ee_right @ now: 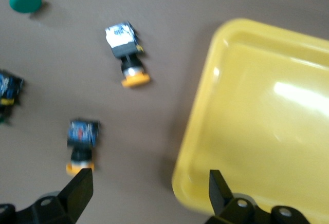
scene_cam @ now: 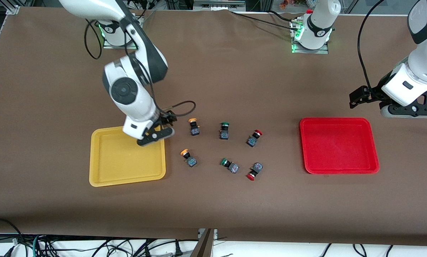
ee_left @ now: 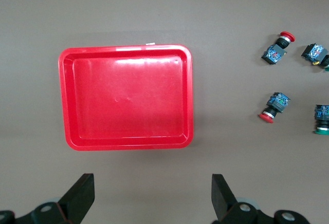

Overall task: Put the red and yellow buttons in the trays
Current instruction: 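Grasp an orange button with the right gripper while the left gripper reaches a red button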

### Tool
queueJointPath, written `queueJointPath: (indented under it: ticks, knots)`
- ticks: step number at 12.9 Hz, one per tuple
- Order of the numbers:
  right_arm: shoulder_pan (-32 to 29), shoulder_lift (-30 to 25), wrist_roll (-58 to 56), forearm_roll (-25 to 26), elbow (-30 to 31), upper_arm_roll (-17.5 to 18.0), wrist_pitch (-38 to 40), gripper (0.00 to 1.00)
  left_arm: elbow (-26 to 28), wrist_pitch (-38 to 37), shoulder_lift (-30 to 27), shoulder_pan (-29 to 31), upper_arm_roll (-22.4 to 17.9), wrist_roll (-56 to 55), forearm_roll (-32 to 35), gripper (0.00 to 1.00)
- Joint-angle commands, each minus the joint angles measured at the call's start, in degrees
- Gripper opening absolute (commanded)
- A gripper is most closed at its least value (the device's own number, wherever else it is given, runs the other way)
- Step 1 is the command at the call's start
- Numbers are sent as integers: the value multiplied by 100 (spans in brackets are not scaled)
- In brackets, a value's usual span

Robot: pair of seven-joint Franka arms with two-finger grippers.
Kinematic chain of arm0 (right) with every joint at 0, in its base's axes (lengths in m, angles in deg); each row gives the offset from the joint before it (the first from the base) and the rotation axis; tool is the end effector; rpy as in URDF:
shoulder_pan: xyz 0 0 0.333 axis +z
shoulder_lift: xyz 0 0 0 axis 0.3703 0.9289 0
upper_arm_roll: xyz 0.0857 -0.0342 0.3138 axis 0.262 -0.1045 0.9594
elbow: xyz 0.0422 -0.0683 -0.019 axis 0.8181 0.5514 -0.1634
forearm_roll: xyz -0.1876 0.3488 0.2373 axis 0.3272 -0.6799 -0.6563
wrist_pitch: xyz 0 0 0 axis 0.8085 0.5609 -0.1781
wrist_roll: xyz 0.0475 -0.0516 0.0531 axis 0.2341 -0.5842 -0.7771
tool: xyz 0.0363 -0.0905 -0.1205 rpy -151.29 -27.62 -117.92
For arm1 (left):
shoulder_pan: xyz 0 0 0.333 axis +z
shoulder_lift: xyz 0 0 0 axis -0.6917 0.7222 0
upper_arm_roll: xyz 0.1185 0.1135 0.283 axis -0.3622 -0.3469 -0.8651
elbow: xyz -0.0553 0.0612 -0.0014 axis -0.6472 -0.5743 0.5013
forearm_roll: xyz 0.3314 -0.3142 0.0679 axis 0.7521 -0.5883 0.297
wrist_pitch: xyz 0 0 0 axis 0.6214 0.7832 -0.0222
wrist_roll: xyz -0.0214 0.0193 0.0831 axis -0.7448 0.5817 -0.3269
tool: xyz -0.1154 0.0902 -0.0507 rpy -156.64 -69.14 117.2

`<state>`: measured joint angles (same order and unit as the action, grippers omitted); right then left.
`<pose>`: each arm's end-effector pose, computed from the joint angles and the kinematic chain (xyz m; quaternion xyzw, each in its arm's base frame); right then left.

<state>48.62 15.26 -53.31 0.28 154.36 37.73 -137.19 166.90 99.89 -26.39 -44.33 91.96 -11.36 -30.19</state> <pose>0.6629 0.3693 0.2304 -0.9801 -0.1963 -0.0171 0.0229 0.6471 -0.0488 0.5025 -0.9999 0.0028 0.0131 0.0000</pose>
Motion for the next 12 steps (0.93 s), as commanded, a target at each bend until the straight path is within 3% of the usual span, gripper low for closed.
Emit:
queueJointPath:
  ticks: [1,3,5,8,12]
  knots:
    - [281,1199,28,-1,-1203,-13,-365,100,-43,-44,374,-75,46,95,3,100]
    - [458,1895,160,7,-2005,-13,-507,100,-43,-35,839,-93,63,130,-49,100]
    - [485,2116,126,25,-2208,-22,-559,98,-60,157,1235,-285,160,95,-49,100]
    - [493,2433,21,174,-2411,-66,-621,96,-52,1709,2200,-689,187,130,-111,100]
    - [485,2487,-42,526,-2482,-75,-630,92,-52,3450,3054,-1357,266,113,-137,100]
